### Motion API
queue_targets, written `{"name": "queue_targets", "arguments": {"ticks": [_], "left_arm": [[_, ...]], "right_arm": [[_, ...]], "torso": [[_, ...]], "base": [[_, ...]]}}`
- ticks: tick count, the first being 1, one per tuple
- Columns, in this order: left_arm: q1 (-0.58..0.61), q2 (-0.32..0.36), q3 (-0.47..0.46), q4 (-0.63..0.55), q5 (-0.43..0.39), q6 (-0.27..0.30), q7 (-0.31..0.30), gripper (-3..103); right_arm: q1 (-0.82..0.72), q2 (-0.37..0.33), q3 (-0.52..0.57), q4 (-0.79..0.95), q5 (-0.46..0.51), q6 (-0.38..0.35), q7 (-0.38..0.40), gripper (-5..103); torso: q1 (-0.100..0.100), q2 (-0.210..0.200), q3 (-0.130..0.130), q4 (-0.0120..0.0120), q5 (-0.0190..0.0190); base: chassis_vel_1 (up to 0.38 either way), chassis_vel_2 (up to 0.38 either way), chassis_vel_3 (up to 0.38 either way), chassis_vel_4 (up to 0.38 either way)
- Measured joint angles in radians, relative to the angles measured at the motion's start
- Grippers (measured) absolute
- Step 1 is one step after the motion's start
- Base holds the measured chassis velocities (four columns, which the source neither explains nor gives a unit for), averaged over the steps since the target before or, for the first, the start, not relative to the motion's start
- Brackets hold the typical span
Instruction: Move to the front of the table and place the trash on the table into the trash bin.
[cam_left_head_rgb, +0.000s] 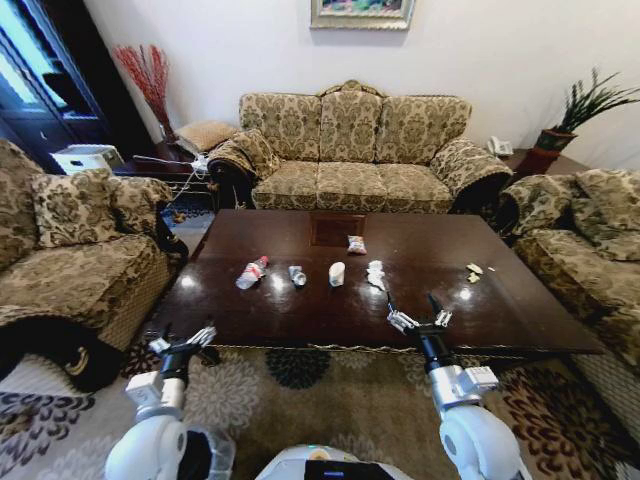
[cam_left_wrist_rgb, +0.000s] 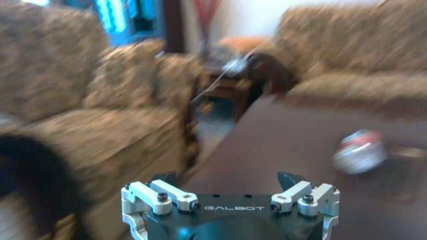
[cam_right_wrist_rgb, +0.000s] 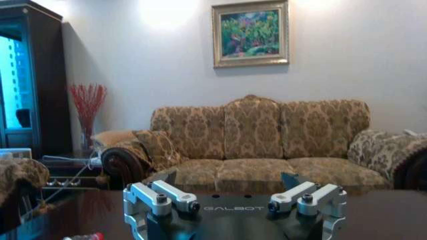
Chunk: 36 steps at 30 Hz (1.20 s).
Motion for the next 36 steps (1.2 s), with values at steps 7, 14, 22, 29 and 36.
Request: {"name": "queue_targets", "arguments": {"ticks": [7,14,22,29,36], "left_arm": [[0.008,0.027,-0.081,0.098,-0.165,-0.084,0.014,100],[-0.002,0.024,-0.050,0.044,-0.156,-0.094,0.015,100],[-0.021,0.103,-0.275,0.237,-0.112,-0.066,-0.049,100],[-0.039,0.122,-0.328,0.425,-0.080,-0.036,-0.026,100],[-0.023,0.156,-0.271,0.649,-0.021,-0.016,0.102,100]], "right_arm": [[-0.004,0.009,0.011,0.010,-0.004,-0.006,0.005,100],[-0.001,0.008,0.008,0.018,-0.009,-0.024,0.006,100],[0.009,-0.015,0.036,0.005,0.008,-0.029,0.009,100],[0.040,-0.015,0.033,-0.012,0.017,-0.052,0.014,100],[0.034,-0.029,0.029,-0.021,0.018,-0.063,0.011,100]], "torso": [[0.000,0.000,0.000,-0.0003,0.0011],[0.000,0.000,0.000,-0.0005,0.0004],[0.000,0.000,0.000,-0.0004,0.0005],[0.000,0.000,0.000,-0.0003,0.0004],[0.000,0.000,0.000,-0.0003,0.0000]], "base": [[-0.008,-0.019,0.006,0.009],[-0.021,-0.011,0.011,0.006],[0.000,0.000,0.000,0.000],[0.000,0.000,0.000,0.000],[0.000,0.000,0.000,0.000]]}}
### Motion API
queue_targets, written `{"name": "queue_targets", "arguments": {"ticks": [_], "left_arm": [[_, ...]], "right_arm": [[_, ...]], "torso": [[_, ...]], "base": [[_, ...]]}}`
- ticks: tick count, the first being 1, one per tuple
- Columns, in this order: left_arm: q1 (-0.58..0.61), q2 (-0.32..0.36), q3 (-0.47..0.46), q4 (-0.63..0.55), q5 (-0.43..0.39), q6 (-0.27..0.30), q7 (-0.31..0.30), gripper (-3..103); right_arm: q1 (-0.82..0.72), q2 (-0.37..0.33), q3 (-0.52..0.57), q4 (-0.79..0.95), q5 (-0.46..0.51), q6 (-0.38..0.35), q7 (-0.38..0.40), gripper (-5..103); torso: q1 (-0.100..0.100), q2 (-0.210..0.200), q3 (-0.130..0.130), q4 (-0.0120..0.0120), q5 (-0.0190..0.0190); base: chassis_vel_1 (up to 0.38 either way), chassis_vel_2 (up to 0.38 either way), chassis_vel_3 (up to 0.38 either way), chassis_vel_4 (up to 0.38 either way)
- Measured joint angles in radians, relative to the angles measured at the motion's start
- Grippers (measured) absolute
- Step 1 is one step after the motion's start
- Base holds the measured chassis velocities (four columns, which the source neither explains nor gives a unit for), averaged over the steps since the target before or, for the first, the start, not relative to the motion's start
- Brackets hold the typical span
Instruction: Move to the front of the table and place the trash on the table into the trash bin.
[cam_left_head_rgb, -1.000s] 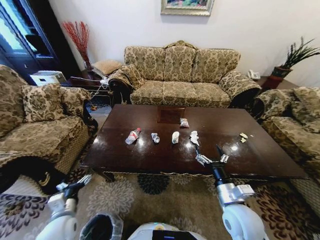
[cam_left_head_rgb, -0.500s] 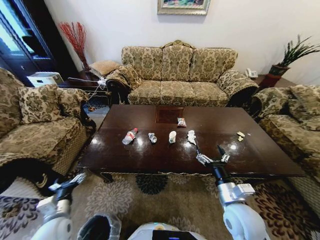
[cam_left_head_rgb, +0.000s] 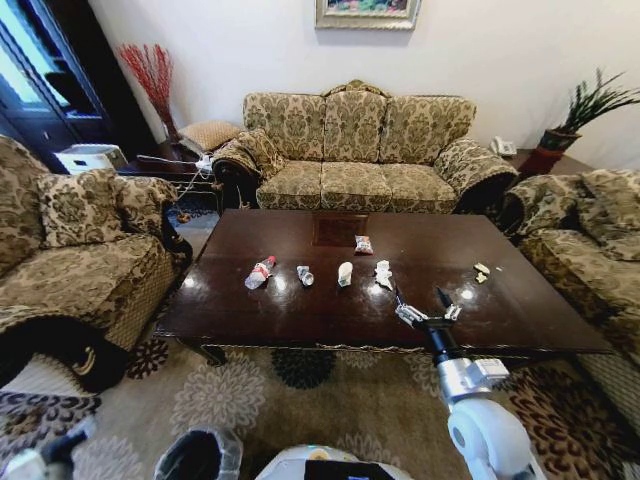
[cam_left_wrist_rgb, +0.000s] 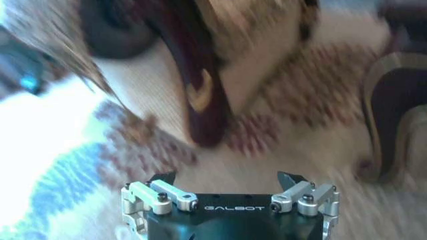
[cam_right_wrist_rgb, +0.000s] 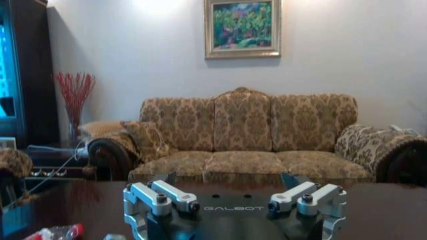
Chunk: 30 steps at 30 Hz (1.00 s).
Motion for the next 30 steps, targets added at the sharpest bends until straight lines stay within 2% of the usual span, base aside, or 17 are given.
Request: {"name": "queue_targets", "arguments": {"ticks": [2,3,7,11,17,22,30], "left_arm": [[0.025,0.031,0.024,0.040,0.000,0.026,0.071,100],[0.025,0.031,0.024,0.040,0.000,0.026,0.071,100],[0.066,0.086,0.043,0.045,0.017,0.062,0.177,100],[0.077,0.112,0.064,0.046,0.027,0.082,0.228,100],[0.082,0.108,0.121,0.061,0.059,0.090,0.242,100],[0.095,0.075,0.160,0.068,0.097,0.083,0.240,100],[0.154,0.041,0.193,0.004,0.116,0.097,0.234,100]], "right_arm": [[-0.001,-0.014,-0.002,-0.005,0.000,-0.005,-0.001,100],[-0.001,-0.014,-0.002,-0.005,0.000,-0.005,-0.001,100],[0.004,-0.026,-0.006,-0.030,0.000,-0.006,-0.003,100],[0.004,-0.028,-0.012,-0.042,-0.003,-0.006,-0.007,100],[-0.003,-0.025,-0.015,-0.046,-0.007,-0.005,-0.012,100],[-0.003,-0.038,-0.017,-0.048,-0.005,-0.012,-0.015,100],[0.001,-0.055,-0.031,-0.100,-0.006,-0.017,-0.028,100]], "torso": [[0.000,0.000,0.000,0.0001,0.0001],[0.000,0.000,0.000,0.0001,0.0001],[0.000,0.000,0.000,0.0000,0.0011],[0.000,0.000,0.000,0.0000,0.0009],[0.000,0.000,0.000,-0.0001,0.0007],[0.000,0.000,0.000,-0.0001,0.0004],[0.000,0.000,0.000,0.0000,0.0009]], "base": [[0.000,0.000,0.000,0.000],[0.000,0.000,0.000,0.000],[0.000,0.000,0.000,0.000],[0.000,0.000,0.000,0.000],[0.000,0.000,0.000,0.000],[0.000,0.000,0.000,0.000],[0.000,0.000,0.000,0.000]]}}
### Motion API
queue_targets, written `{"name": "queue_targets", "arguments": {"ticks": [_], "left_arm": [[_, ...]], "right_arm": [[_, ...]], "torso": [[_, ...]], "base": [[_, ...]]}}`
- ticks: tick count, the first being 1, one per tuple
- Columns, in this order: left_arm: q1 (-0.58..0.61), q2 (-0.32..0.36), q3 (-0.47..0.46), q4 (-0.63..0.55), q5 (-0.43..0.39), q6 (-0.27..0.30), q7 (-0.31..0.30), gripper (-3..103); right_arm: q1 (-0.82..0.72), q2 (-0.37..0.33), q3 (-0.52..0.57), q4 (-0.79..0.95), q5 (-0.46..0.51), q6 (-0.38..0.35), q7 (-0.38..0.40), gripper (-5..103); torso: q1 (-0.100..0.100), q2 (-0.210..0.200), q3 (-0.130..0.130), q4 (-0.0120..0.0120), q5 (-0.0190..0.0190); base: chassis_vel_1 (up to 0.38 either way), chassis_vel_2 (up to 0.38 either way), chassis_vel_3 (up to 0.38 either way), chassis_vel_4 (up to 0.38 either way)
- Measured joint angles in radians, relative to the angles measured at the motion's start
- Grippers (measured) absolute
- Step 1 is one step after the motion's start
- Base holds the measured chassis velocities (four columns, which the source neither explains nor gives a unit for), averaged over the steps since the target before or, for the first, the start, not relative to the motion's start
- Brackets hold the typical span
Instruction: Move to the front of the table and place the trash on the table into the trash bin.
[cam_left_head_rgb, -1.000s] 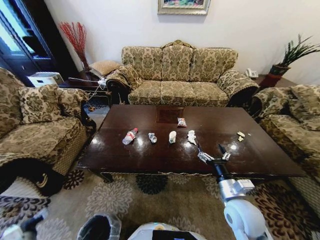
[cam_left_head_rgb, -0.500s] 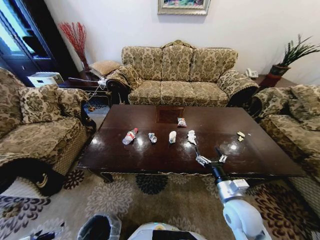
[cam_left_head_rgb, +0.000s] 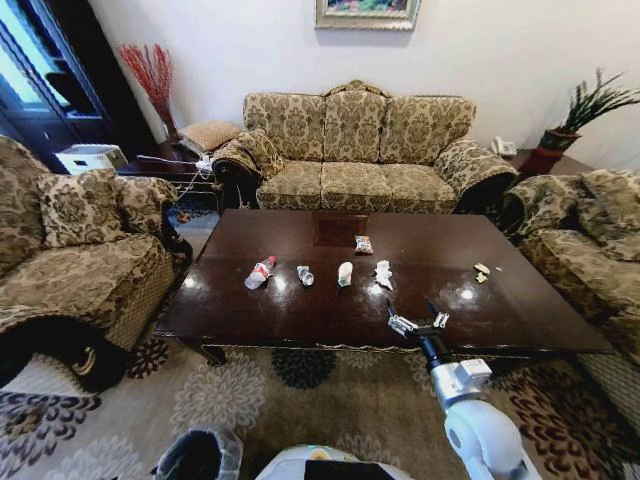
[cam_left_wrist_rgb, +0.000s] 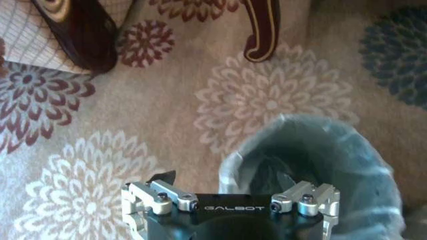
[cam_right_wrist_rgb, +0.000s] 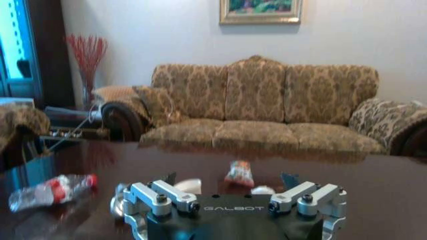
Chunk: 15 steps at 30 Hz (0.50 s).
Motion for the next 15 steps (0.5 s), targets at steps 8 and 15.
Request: {"name": "queue_targets", "arguments": {"ticks": [8,15], "left_arm": [[0.008,-0.029,0.034,-0.010,0.014,0.004,-0.033,100],[-0.054,0.000,0.070,0.097,0.046,-0.029,-0.071,100]], "right_arm": [[-0.001,-0.039,-0.007,-0.031,0.004,-0.008,-0.001,100],[-0.057,-0.060,0.005,-0.032,0.004,-0.010,0.000,100]], "torso": [[0.000,0.000,0.000,0.0002,-0.0003],[0.000,0.000,0.000,0.0000,-0.0002]], "base": [[0.000,0.000,0.000,0.000],[0.000,0.000,0.000,0.000]]}}
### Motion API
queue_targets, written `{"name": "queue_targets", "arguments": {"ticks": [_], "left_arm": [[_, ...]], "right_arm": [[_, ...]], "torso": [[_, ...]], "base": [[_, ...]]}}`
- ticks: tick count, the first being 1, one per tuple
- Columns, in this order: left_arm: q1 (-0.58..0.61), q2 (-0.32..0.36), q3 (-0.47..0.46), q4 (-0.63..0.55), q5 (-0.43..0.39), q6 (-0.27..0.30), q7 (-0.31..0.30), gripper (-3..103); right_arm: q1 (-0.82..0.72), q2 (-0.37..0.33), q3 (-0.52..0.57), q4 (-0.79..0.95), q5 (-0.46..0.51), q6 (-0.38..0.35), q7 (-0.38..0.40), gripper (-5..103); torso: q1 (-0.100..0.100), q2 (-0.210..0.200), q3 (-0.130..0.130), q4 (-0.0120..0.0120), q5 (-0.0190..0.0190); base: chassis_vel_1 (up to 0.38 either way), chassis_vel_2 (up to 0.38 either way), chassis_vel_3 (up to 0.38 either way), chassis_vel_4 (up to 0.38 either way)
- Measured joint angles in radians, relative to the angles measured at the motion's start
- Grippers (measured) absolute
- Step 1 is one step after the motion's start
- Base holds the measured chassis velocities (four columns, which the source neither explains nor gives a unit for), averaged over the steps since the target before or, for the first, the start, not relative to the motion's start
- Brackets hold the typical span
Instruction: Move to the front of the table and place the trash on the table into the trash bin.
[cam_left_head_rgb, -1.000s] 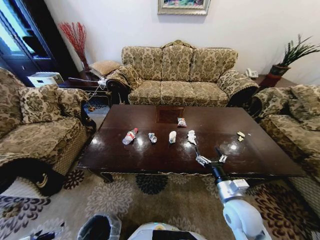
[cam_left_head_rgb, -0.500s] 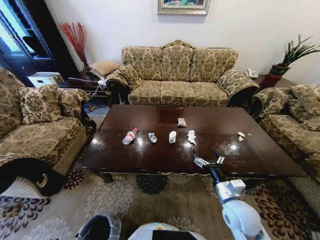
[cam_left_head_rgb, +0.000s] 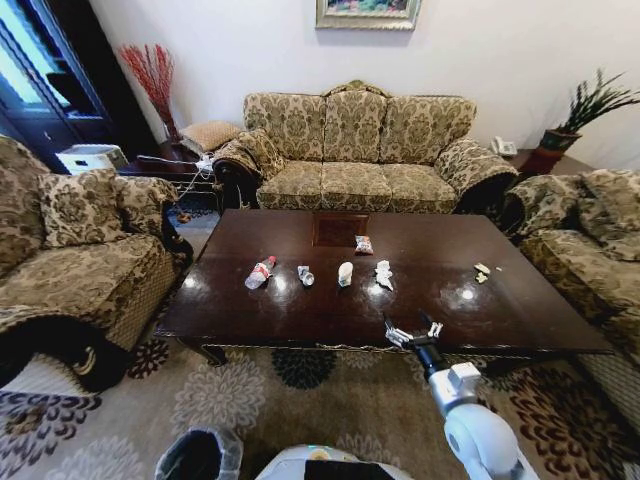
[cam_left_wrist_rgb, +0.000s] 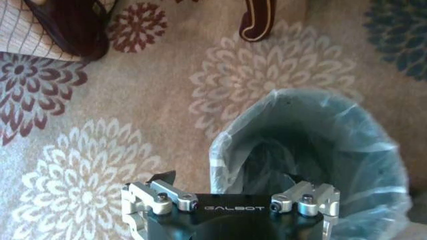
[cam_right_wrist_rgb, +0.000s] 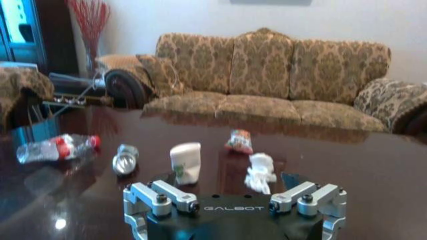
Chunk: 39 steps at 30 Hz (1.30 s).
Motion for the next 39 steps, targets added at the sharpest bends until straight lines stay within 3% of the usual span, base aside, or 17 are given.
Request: {"name": "queue_targets", "arguments": {"ticks": [14,17,26,31,35,39], "left_arm": [[-0.181,0.058,0.069,0.287,0.055,-0.055,-0.034,103],[-0.266,0.074,0.079,0.415,0.103,-0.110,-0.091,98],[-0.396,0.110,0.103,0.583,0.126,-0.131,-0.095,96],[-0.441,0.122,0.103,0.656,0.148,-0.136,-0.081,86],[-0.457,0.132,0.103,0.697,0.153,-0.146,-0.059,64],[-0.458,0.132,0.103,0.703,0.155,-0.146,-0.045,58]], "right_arm": [[-0.080,-0.021,0.066,0.009,0.005,0.001,0.015,100],[-0.081,-0.021,0.077,0.000,0.008,0.001,0.017,100],[-0.094,-0.016,0.104,-0.008,0.009,0.004,0.018,100],[-0.100,-0.013,0.119,-0.010,0.009,0.007,0.018,100],[-0.103,-0.003,0.124,-0.015,0.009,0.009,0.018,100],[-0.103,0.007,0.122,-0.017,0.006,0.011,0.018,100]], "torso": [[0.000,0.000,0.000,0.0000,-0.0001],[0.000,0.000,0.000,0.0000,-0.0003],[0.000,0.000,0.000,-0.0001,0.0000],[0.000,0.000,0.000,-0.0001,-0.0004],[0.000,0.000,0.000,0.0000,-0.0002],[0.000,0.000,0.000,-0.0001,-0.0005]], "base": [[0.000,0.000,0.000,0.000],[0.000,0.000,0.000,0.000],[0.000,0.000,0.000,0.000],[0.000,0.000,0.000,0.000],[0.000,0.000,0.000,0.000],[0.000,0.000,0.000,0.000]]}}
